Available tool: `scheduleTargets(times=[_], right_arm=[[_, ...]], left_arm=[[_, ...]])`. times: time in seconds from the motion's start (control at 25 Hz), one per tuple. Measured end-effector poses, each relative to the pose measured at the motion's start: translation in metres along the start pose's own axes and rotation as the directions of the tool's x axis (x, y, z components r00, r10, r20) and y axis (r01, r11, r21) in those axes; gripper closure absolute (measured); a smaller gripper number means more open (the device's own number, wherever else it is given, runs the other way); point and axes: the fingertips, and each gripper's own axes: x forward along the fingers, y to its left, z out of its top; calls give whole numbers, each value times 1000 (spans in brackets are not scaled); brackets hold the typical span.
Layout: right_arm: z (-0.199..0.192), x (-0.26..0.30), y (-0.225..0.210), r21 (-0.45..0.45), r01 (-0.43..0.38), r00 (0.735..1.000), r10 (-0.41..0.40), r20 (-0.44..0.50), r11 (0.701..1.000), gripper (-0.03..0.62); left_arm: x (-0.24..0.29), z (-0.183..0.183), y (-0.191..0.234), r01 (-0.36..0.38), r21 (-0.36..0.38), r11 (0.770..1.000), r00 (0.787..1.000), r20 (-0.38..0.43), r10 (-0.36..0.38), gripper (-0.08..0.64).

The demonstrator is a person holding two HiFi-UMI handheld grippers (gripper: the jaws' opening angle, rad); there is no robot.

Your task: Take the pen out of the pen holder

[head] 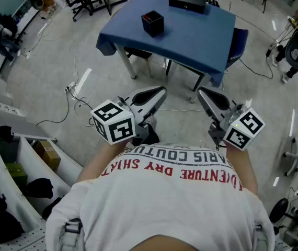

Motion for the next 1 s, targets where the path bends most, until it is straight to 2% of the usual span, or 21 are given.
scheduleTargets(times=[0.36, 0.56, 1.0], right_arm=[[6, -7, 2, 8, -9, 1000, 8, 16, 1000, 569], [-1, -2, -2, 11, 11, 1000, -11, 6, 1000, 569], [2, 31, -38, 6, -2, 1000, 2, -21, 1000, 565]], left_arm=[[-3, 6, -8, -34, 29, 999, 999, -6, 34, 528], [-6, 0, 1, -52, 10, 999, 999, -10, 52, 528], [16, 13, 49, -70, -35, 997, 997, -24, 69, 528]])
